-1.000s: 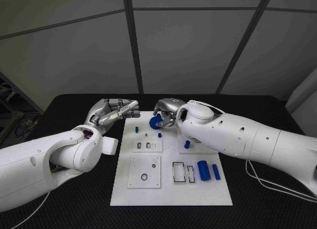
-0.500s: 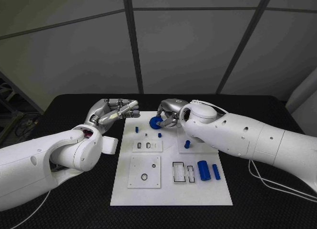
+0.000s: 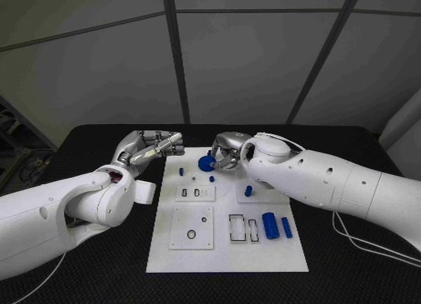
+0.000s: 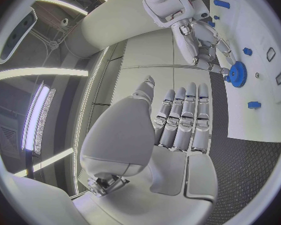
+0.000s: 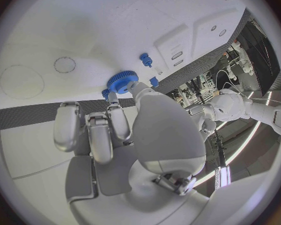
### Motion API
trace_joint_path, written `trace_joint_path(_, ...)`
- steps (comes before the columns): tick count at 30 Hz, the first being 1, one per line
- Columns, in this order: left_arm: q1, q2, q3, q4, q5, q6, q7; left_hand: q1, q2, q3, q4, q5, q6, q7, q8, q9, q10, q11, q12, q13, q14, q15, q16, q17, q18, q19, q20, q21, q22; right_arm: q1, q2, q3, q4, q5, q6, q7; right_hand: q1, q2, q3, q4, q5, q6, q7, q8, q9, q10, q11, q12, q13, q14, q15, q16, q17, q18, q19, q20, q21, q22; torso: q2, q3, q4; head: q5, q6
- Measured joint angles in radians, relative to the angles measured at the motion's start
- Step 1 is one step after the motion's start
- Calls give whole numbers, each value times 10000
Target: Assemble the parts on the task board
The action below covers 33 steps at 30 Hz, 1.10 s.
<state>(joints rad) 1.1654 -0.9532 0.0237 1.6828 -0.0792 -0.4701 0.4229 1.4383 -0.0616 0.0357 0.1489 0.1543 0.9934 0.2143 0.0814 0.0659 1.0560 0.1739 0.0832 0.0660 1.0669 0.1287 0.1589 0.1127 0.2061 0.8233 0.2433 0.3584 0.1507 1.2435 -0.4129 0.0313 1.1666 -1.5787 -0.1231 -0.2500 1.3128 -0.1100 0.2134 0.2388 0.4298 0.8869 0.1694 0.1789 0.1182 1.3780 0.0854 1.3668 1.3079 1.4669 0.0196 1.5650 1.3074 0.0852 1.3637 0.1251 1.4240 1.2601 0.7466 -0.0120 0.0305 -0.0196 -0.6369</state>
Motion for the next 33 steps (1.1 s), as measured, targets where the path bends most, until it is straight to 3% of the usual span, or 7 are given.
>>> trace_joint_path(13, 2, -26, 0, 5, -1, -18, 0, 0, 0, 0, 0, 0, 0, 0, 0, 0, 0, 0, 0, 0, 0, 0, 0, -1, 0, 0, 0, 0, 1, -2, -125, 0, 147, 82, 42, -32, 60, -60, 46, -46, 0, 103, -42, 0, -34, 53, -47, 80, -1, 0, 0, 0, -1, 0, 37, -37, 0, 42, 3, -2, 13, -4, -12)
trace_joint_path(16, 2, -27, 0, 4, -1, -19, 0, 0, 0, 0, 0, 0, 0, 0, 0, 0, 0, 0, 0, 0, 0, 0, 0, 8, 0, 0, 0, 0, 1, -2, -239, -1, 271, 83, -173, -32, 115, -115, 122, -122, 0, 103, -42, 0, -61, 122, -51, 154, -1, 0, 0, 0, -1, -161, 48, -31, 64, 95, 4, -2, 13, -5, 1)
trace_joint_path(18, 2, -27, 0, -2, -1, -19, 0, 0, 0, 0, 0, 0, 0, 0, 0, 0, 1, 0, 0, 0, 0, 0, 0, 8, 0, 0, 0, 0, 2, -2, -365, -1, 380, 83, -415, -15, 149, -149, 166, -166, 35, 118, -26, 0, -73, 122, -50, 154, -1, 0, 0, 0, -1, -161, 108, -36, 69, 127, 3, 3, 13, -5, 12)
trace_joint_path(22, 3, -46, -1, -22, -1, -18, -2, 0, 0, 0, 0, 0, 0, 0, 0, 0, 0, 0, 0, 0, 0, 0, 0, 8, 1, 0, 0, 0, 2, -2, -900, -1, 845, 146, -1168, 120, 246, -245, 225, -226, -32, 169, -47, -63, -117, 121, -51, 154, -2, 0, 0, 0, -1, -159, 108, -36, 69, 141, 3, 8, 1, 8, 26)
trace_joint_path(26, 3, -79, -1, -57, -1, -13, -3, 0, 0, 0, 0, 0, 0, 0, 0, 0, 0, 0, 0, 0, 0, 0, -41, 8, 0, 0, 0, 0, 2, -3, -1735, 7, 1465, 466, -1756, 423, 489, -291, 286, -413, -482, 222, 0, -115, -152, 121, -51, 148, -2, 0, -1, 0, -1, -160, 40, -45, 6, -93, -4, 10, -12, 26, 37)
trace_joint_path(33, 3, -118, -3, -117, -1, -5, -3, 0, 0, -29, -29, 0, 0, 0, 0, 0, 1, -1, 0, 0, 0, 0, -41, 7, 0, 0, 0, 0, 3, 0, -3279, 7, 2245, 1365, -2045, 1200, 1042, -486, 393, -831, -1097, 406, -62, -167, -197, 26, -68, -19, -2, -15, -61, 0, 7, -159, -256, -74, -236, -552, -28, 10, -60, 43, 61)
